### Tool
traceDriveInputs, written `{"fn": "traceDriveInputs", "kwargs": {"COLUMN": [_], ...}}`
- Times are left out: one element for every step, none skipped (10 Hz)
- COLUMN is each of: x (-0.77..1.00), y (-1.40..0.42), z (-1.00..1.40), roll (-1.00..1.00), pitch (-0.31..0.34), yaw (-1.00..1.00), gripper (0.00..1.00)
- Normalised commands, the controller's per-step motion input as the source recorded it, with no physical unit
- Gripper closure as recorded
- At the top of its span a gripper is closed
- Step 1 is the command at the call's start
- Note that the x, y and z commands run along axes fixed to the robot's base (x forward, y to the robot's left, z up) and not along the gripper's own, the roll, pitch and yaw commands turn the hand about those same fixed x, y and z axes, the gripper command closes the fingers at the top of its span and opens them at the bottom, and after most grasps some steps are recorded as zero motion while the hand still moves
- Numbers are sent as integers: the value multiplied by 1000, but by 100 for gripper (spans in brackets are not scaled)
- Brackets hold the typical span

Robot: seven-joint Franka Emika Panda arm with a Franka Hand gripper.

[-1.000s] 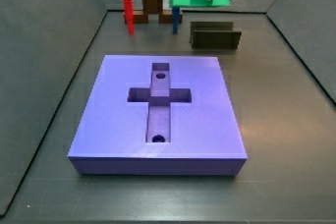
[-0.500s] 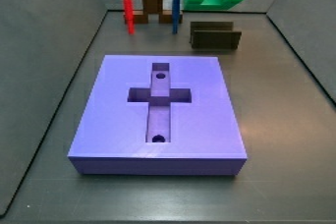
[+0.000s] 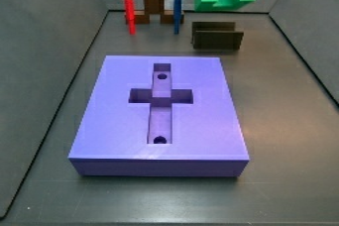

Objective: Pick up the green object. Move up. Place the green object on the fixture. Regrasp the green object. Move to above the board. Insert the green object.
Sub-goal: Place the green object on the fixture.

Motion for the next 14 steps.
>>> {"fn": "traceDriveInputs", "kwargs": {"x": [654, 706, 683, 609, 560, 537, 503, 83, 0, 0, 0, -26, -46, 0], "y": [483, 411, 483, 263, 137, 63, 40, 74, 97, 157, 189, 94, 31, 0], "z": [-451, -431, -340, -237, -194, -243, -254, -240, -206, -223, -237, -180, -54, -54], "roll": [-626, -503, -394, -89, 0, 34, 0, 0, 26, 0, -29, -31, 14, 0], "pitch": [0, 0, 66, 114, 149, 140, 157, 3, 0, 0, -6, -11, 0, 0], "yaw": [-131, -220, -194, -191, -200, -226, -234, -123, -83, -54, -31, 0, 0, 0], "gripper": [100, 100, 100, 100, 100, 100, 100, 100, 100, 100, 100, 100, 100, 100]}}
